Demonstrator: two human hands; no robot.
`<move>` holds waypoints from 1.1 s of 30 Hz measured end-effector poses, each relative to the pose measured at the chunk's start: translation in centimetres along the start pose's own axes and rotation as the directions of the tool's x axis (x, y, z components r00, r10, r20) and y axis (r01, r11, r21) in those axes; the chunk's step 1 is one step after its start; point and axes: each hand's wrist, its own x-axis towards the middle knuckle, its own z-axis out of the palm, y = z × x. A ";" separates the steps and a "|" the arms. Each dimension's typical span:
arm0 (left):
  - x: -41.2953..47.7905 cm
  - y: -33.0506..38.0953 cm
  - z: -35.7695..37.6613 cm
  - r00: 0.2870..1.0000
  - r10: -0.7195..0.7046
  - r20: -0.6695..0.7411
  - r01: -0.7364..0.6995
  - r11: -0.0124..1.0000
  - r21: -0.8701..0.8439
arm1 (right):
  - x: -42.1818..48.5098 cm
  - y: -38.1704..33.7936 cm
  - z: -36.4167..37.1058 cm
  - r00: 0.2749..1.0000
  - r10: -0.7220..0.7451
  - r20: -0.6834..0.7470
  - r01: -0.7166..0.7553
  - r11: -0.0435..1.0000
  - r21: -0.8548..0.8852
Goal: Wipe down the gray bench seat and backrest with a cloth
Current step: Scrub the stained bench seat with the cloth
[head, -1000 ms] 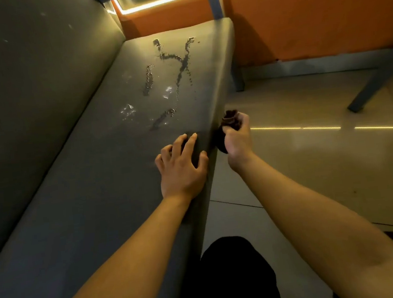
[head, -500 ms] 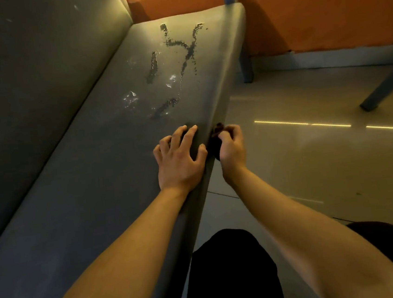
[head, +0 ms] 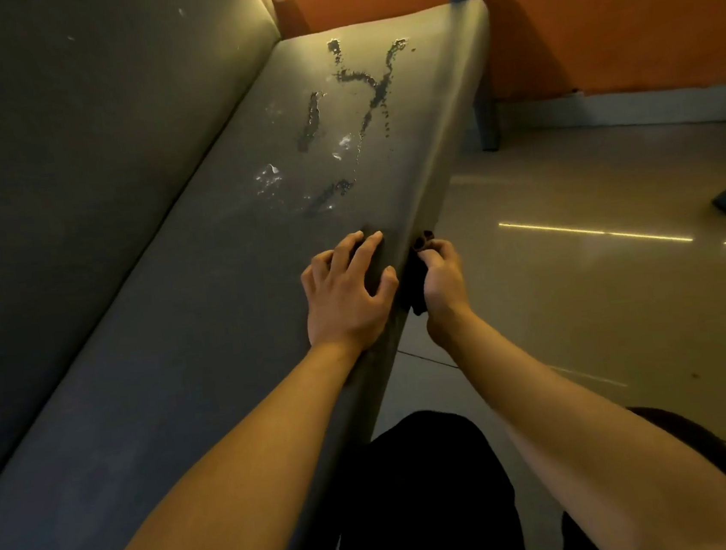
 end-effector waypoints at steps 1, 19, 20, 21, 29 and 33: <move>0.0 0.1 -0.1 1.000 -0.006 0.014 0.006 1.000 -0.006 | -0.2 -0.4 -0.1 1.000 -0.004 0.009 0.004 1.000 -0.018; 5.9 0.0 0.5 0.992 0.129 -0.002 -0.129 0.991 -0.040 | 4.1 -2.9 1.5 0.991 -0.071 -0.114 0.080 0.994 0.078; 5.8 -0.1 0.6 0.993 0.120 0.004 -0.120 0.992 -0.044 | 3.5 -2.4 1.4 0.990 -0.070 -0.119 0.078 0.995 0.064; 5.7 -0.1 0.5 0.993 0.114 0.015 -0.114 0.992 -0.048 | 2.7 -2.2 1.3 0.989 -0.072 -0.127 0.078 0.996 0.045; 5.5 -0.1 0.5 0.995 0.093 0.037 -0.091 0.994 -0.057 | 6.7 -5.8 1.2 0.963 -0.190 -0.189 0.189 0.982 -0.024; 5.5 0.0 0.6 0.995 0.089 0.041 -0.088 0.995 -0.042 | 6.3 -5.6 2.3 0.984 -0.118 -0.131 0.127 0.990 0.060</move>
